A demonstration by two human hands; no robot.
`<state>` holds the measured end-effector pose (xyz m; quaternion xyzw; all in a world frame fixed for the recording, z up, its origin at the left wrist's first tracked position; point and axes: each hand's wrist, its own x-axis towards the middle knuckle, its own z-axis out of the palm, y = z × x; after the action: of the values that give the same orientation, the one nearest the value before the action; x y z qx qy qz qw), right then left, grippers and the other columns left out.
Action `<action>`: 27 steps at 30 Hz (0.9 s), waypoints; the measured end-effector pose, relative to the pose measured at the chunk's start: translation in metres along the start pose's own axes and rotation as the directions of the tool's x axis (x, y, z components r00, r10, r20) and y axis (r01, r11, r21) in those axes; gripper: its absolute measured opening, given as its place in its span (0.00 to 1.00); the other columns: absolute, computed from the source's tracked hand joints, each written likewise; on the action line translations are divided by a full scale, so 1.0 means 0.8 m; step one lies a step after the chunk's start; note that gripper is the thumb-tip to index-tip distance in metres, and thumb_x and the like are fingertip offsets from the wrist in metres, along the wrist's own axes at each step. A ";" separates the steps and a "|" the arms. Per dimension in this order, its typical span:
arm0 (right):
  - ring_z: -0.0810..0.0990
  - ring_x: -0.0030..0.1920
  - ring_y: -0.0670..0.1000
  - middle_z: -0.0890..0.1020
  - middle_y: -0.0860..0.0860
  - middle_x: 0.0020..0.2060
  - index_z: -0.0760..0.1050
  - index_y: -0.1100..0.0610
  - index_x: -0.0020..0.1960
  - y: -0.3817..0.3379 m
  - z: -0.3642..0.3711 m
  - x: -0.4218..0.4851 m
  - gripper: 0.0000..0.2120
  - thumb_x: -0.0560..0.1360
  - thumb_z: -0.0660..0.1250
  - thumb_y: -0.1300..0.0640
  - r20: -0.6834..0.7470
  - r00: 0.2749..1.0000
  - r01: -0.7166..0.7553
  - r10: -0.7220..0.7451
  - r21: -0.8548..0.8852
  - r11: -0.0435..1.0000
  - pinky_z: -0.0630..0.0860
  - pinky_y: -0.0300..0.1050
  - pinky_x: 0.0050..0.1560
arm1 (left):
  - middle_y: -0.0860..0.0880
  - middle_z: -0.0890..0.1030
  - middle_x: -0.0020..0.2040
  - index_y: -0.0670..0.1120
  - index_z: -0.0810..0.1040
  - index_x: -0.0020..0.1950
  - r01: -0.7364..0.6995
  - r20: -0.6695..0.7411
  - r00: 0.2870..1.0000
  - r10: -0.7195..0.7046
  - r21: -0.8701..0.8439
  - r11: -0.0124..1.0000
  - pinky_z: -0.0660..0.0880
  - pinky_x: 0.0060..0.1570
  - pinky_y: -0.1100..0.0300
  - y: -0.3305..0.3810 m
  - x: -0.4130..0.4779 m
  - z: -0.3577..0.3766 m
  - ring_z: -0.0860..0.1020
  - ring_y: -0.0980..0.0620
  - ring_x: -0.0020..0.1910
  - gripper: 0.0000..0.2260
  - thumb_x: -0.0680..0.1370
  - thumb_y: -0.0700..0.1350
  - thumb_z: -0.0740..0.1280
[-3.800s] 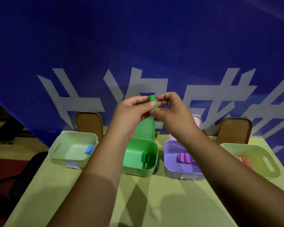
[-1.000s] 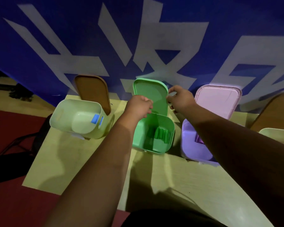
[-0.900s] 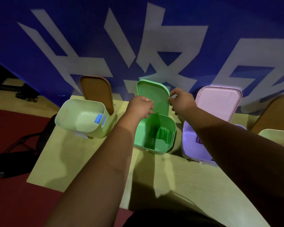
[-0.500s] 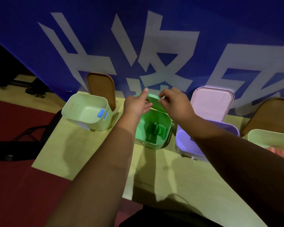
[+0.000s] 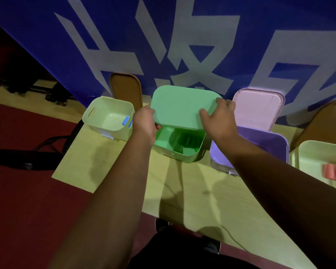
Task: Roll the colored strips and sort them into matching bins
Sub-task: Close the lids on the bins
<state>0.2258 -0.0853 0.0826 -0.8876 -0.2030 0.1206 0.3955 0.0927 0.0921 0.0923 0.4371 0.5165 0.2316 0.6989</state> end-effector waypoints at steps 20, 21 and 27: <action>0.77 0.65 0.67 0.65 0.63 0.73 0.62 0.61 0.77 -0.014 0.133 -0.031 0.30 0.81 0.68 0.51 0.029 0.857 -0.502 0.514 -0.169 0.848 0.80 0.62 0.65 | 0.41 0.81 0.64 0.46 0.84 0.64 -0.306 0.240 0.949 0.206 0.863 0.401 0.79 0.59 0.48 -0.063 0.138 -0.070 0.80 0.38 0.63 0.12 0.86 0.44 0.63; 0.78 0.65 0.67 0.66 0.63 0.73 0.62 0.61 0.78 -0.014 0.135 -0.031 0.31 0.81 0.68 0.50 0.027 0.856 -0.504 0.516 -0.176 0.845 0.81 0.63 0.65 | 0.40 0.79 0.65 0.45 0.83 0.64 -0.310 0.247 0.947 0.204 0.869 0.387 0.78 0.59 0.50 -0.062 0.140 -0.072 0.80 0.38 0.63 0.12 0.86 0.44 0.63; 0.76 0.67 0.67 0.64 0.62 0.75 0.60 0.60 0.79 -0.022 0.148 -0.036 0.31 0.82 0.67 0.49 0.010 0.854 -0.508 0.521 -0.204 0.837 0.81 0.65 0.65 | 0.40 0.79 0.65 0.42 0.84 0.64 -0.345 0.311 0.938 0.151 0.867 0.360 0.77 0.54 0.54 -0.064 0.144 -0.098 0.82 0.40 0.57 0.12 0.86 0.43 0.64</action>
<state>0.1513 -0.0108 0.0195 -0.9392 0.0195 0.2308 0.2536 0.0553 0.1841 -0.0179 0.8382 0.4212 -0.0250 0.3457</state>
